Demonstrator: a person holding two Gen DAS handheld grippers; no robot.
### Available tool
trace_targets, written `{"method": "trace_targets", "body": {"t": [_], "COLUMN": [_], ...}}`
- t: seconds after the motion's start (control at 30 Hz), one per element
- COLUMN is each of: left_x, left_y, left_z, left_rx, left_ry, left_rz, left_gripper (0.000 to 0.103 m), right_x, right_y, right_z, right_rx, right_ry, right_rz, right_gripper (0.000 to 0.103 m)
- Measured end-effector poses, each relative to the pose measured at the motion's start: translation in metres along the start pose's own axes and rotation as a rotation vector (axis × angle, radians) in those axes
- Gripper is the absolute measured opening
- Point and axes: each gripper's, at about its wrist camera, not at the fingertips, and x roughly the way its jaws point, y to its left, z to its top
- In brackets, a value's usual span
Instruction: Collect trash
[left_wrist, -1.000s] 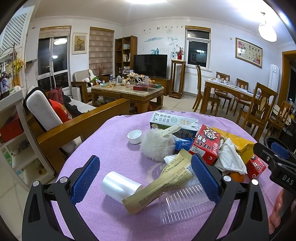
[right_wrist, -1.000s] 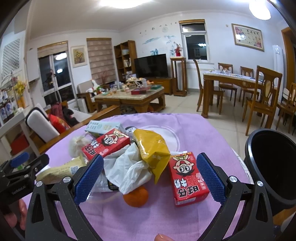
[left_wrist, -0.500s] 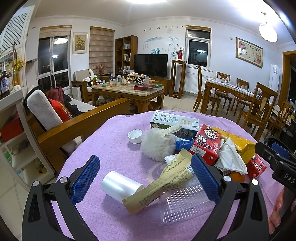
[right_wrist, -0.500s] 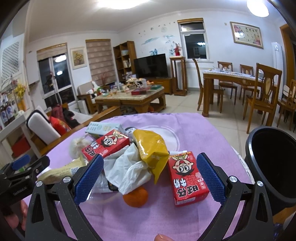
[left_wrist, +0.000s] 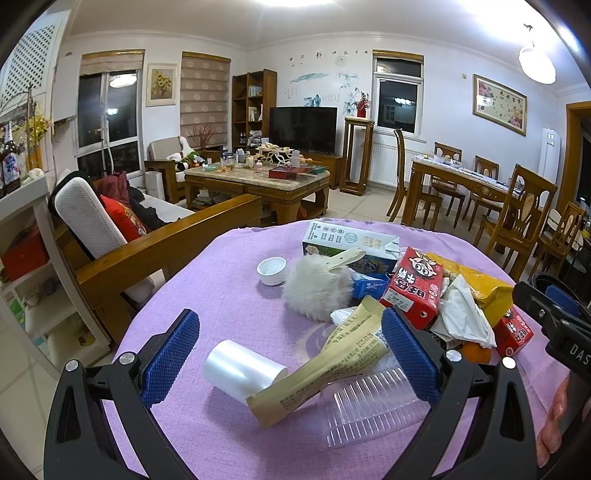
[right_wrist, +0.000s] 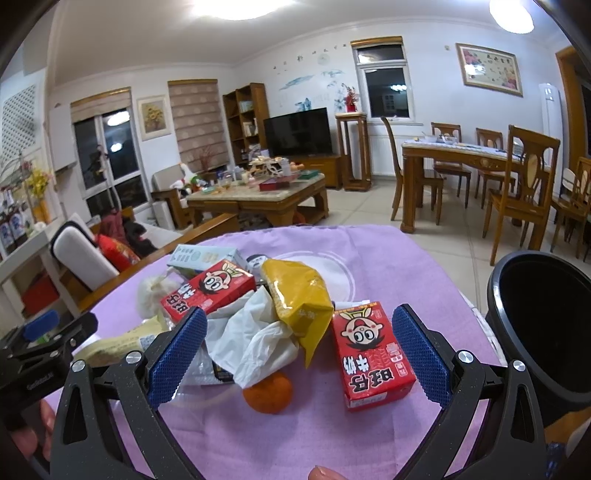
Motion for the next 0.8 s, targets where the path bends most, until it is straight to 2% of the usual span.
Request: {"method": "trace_targets", "body": {"t": [0.13, 0.23, 0.3, 0.37, 0.43, 0.5, 0.67, 0.73, 0.8], "left_x": [0.0, 0.0, -0.005, -0.001, 0.008, 0.016, 0.019, 0.023, 0.029], "left_y": [0.001, 0.013, 0.029, 0.045, 0.06, 0.069, 0.063, 0.056, 0.056], "left_z": [0.0, -0.001, -0.002, -0.003, -0.006, -0.01, -0.013, -0.013, -0.012], "left_rx": [-0.009, -0.017, 0.029, 0.069, 0.105, 0.121, 0.196, 0.249, 0.252], "left_ry": [0.004, 0.028, 0.041, 0.086, 0.175, 0.226, 0.272, 0.271, 0.271], "left_rz": [-0.017, -0.089, -0.119, -0.159, -0.256, -0.312, -0.382, -0.373, -0.379], "left_gripper": [0.098, 0.098, 0.098, 0.098, 0.098, 0.098, 0.098, 0.098, 0.098], "right_x": [0.002, 0.006, 0.007, 0.006, 0.003, 0.001, 0.006, 0.01, 0.014], "right_y": [0.008, 0.006, 0.003, -0.005, -0.015, -0.024, -0.034, -0.027, -0.027], "right_z": [-0.001, 0.0, -0.001, -0.003, -0.005, -0.007, -0.013, -0.016, -0.017], "right_rx": [0.01, 0.038, 0.056, 0.07, 0.091, 0.104, 0.109, 0.098, 0.105], "right_ry": [0.013, 0.029, 0.056, 0.078, 0.085, 0.095, 0.15, 0.174, 0.189], "right_rz": [-0.012, 0.012, 0.018, 0.014, 0.034, 0.043, 0.115, 0.127, 0.149], "right_gripper": [0.099, 0.099, 0.099, 0.099, 0.099, 0.099, 0.099, 0.099, 0.099]}}
